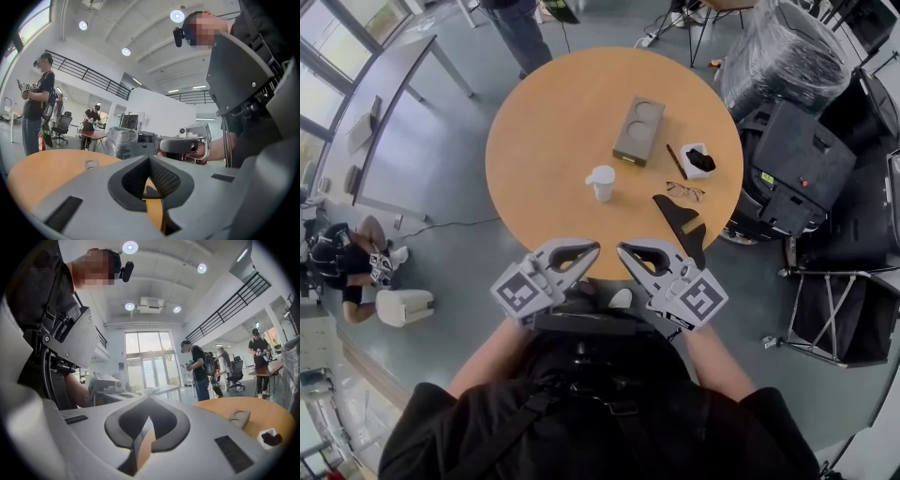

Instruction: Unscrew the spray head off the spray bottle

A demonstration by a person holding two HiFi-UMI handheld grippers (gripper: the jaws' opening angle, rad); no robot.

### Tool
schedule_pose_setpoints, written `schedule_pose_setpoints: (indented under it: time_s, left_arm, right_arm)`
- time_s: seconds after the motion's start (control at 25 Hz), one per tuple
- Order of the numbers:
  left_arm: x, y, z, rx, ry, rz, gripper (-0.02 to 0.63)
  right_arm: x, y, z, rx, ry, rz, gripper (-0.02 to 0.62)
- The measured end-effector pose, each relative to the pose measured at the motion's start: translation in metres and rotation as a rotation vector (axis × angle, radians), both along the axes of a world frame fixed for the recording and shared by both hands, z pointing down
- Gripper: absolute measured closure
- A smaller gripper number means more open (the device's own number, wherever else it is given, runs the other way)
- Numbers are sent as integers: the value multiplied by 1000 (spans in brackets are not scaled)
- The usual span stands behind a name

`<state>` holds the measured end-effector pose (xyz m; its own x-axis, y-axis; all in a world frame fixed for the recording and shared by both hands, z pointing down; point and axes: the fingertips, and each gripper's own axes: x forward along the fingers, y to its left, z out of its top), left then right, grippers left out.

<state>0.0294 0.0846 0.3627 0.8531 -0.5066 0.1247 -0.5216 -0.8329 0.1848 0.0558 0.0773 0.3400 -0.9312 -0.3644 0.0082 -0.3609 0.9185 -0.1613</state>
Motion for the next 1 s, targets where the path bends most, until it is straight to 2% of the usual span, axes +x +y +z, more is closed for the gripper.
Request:
schedule_pose_setpoints:
  time_s: [0.2, 0.44, 0.56, 0.76, 1.0]
  left_arm:
    - [-25, -44, 6, 14, -17, 30, 606]
    - [-64, -93, 37, 16, -32, 34, 606]
    - [-82, -116, 62, -14, -36, 24, 606]
    - [-105, -147, 112, -66, -47, 58, 604]
    - [-110, -176, 174, -80, -52, 65, 595]
  right_arm:
    - [-20, -47, 5, -1, 36, 63, 588]
    - [-50, -99, 36, -35, 70, 122, 588]
    - [-65, -123, 64, -72, 87, 148, 588]
    - [-88, -157, 103, -110, 99, 193, 588]
    - [-88, -183, 151, -132, 123, 244, 588]
